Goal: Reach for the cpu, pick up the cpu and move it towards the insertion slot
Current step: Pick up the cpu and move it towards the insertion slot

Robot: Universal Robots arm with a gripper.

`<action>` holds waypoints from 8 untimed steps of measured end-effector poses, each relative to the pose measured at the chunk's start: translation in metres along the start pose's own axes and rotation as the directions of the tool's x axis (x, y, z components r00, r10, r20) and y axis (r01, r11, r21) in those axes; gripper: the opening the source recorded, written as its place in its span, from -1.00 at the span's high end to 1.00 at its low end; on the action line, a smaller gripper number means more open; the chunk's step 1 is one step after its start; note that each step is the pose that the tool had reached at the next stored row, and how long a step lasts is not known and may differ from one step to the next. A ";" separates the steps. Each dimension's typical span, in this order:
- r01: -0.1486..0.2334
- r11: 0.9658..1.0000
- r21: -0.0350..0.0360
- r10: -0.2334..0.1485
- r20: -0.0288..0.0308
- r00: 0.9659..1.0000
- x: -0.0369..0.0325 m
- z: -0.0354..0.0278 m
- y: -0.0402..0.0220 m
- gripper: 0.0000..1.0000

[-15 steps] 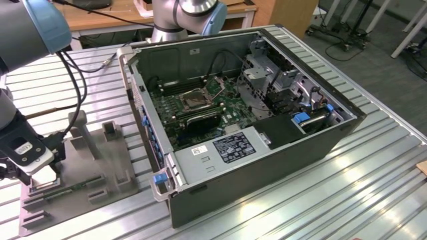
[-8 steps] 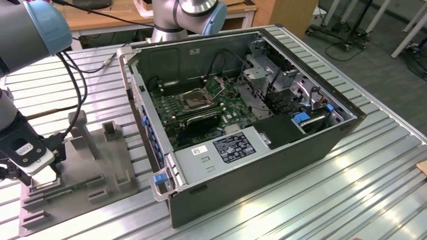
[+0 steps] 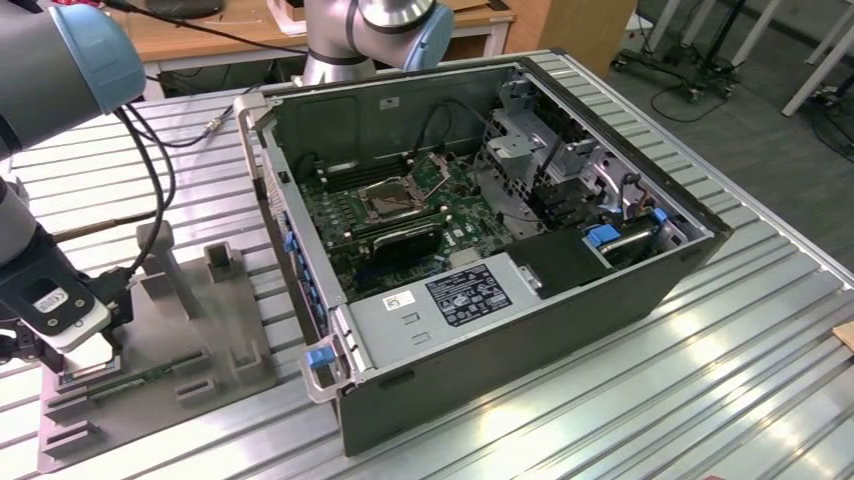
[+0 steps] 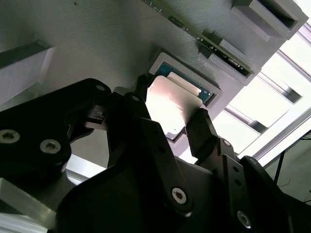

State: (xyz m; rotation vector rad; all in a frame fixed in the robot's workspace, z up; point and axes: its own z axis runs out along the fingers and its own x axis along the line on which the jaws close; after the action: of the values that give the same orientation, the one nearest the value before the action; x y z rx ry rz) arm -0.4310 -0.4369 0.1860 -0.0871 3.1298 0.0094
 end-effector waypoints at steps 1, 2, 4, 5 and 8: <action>0.000 1.000 0.000 0.000 0.000 1.000 0.0003 0.0000 0.0000 -0.18; 0.000 1.000 0.000 0.000 0.000 1.000 0.0003 0.0000 0.0000 -0.18; 0.000 1.000 0.000 0.000 0.000 1.000 0.0003 0.0003 0.0000 -0.18; 0.000 1.000 0.000 0.000 0.000 1.000 0.0004 0.0003 0.0000 -0.18; 0.000 1.000 0.000 0.000 0.000 1.000 0.0003 0.0004 0.0000 -0.18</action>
State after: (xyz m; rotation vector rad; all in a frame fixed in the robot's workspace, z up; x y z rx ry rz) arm -0.4313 -0.4369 0.1856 -0.0871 3.1299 0.0093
